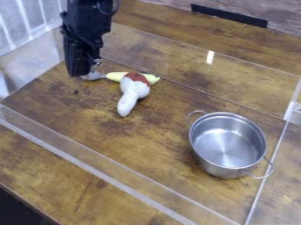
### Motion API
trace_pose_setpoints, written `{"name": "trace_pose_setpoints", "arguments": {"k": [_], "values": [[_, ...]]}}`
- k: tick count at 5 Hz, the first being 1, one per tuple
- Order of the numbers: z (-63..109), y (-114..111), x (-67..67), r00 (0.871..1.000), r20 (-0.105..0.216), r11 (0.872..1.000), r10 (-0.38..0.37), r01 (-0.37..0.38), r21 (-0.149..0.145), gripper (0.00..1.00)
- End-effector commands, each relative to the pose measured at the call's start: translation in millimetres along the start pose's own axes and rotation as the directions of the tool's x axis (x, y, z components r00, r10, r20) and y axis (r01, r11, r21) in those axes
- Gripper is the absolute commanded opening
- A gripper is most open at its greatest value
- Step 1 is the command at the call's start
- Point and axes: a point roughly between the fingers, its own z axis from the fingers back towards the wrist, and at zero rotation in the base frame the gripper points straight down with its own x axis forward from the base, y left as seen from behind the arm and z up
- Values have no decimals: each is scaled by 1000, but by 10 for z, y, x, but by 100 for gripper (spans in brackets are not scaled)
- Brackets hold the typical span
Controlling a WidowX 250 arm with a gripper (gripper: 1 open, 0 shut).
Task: Remove the mushroom from the silver pot and put it on the table
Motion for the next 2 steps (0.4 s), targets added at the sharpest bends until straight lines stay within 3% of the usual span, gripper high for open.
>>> {"name": "trace_pose_setpoints", "arguments": {"k": [1, 2], "values": [[288, 42, -10, 996, 76, 997, -41, 36, 62, 0], [294, 96, -9, 993, 81, 994, -84, 78, 77, 0]]}}
